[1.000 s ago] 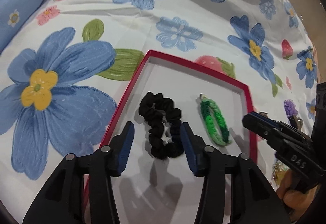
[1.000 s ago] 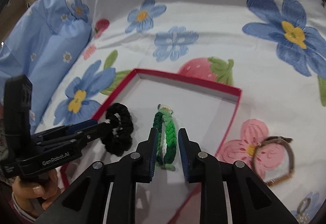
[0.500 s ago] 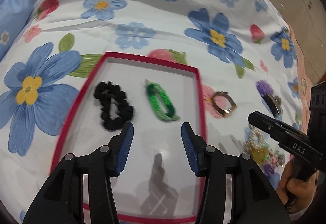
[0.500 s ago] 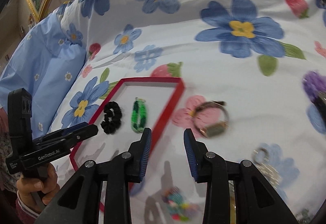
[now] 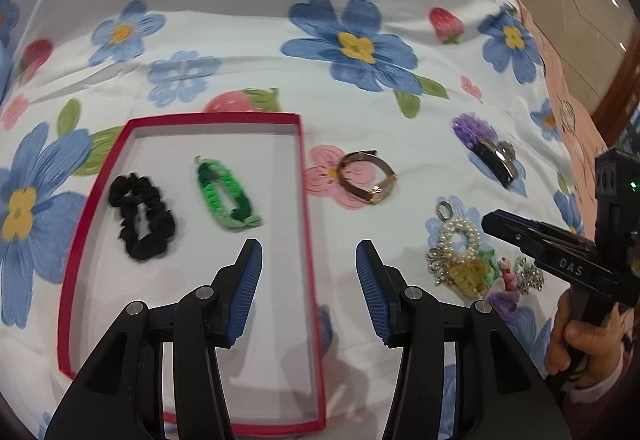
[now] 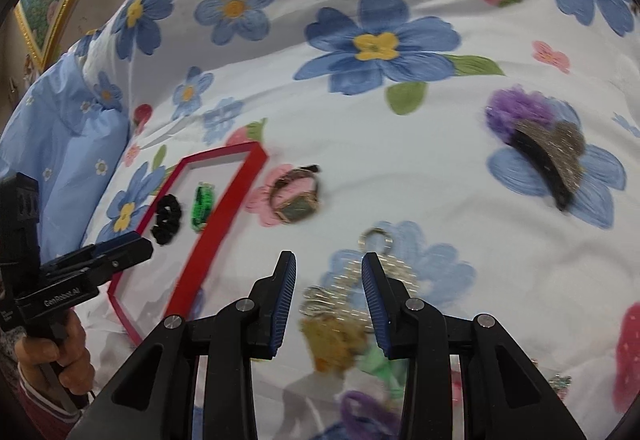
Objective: Organize jewelry
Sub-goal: 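Grasp the gold watch with the left tool while the right tool grasps the gold ring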
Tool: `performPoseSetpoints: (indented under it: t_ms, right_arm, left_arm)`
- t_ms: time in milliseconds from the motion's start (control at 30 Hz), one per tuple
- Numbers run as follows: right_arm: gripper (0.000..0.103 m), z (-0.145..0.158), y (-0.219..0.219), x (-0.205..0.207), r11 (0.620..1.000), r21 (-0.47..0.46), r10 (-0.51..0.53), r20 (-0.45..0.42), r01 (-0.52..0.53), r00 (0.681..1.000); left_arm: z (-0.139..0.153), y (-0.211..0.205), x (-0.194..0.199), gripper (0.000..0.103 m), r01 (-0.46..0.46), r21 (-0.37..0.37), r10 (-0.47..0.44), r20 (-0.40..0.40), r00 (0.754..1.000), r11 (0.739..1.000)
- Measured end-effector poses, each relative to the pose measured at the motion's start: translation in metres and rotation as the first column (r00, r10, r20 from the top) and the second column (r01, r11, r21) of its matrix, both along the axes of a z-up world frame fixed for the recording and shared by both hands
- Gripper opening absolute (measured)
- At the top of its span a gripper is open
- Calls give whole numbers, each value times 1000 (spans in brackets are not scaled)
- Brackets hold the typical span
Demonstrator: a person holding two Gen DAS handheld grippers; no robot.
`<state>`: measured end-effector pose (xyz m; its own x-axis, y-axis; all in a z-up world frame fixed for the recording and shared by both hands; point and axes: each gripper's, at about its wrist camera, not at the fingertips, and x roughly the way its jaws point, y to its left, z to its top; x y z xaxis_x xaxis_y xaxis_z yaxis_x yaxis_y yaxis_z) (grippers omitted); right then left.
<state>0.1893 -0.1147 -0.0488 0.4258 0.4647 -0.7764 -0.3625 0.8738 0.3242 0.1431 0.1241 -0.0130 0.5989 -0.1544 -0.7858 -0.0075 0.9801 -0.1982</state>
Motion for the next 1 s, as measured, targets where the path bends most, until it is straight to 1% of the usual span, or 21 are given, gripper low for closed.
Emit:
performPoseSetpoints:
  t_ms: [200,433,600,800,900,933,1000]
  right_arm:
    - [37,-12,-10,12,999,-42,-10,-13,9,1000]
    - [37,-31,4,34,994,-105,39,-32,-43,999]
    - [37,-43,9,44,990,-125,54,-53,-61,997]
    - [35,-49,11,45,990,-123,63,-62,-70,996]
    - [32,-50,9,47,991,-112,64,-67,-71,996]
    - [25,-50,7,46,991,-113,58,-66,-66,996]
    - [23,-50,5,47,993,-105,53,-70,-61,996]
  left_arm:
    - [-3,-19,22,48,65,33,-64,-7,998,997]
    - [-15,-35,55,48,129,74,-125,-47,991,989]
    - [-20,-49,73,48,177,93,-171,-62,983,980]
    - [-31,-68,91,48,232,124,-221,-90,971,965]
    - [-35,-73,97,48,243,133,-230,-100,968,961]
    - [-36,-75,99,48,245,135,-233,-102,967,960]
    - [-36,-79,102,48,252,137,-240,-99,966,958]
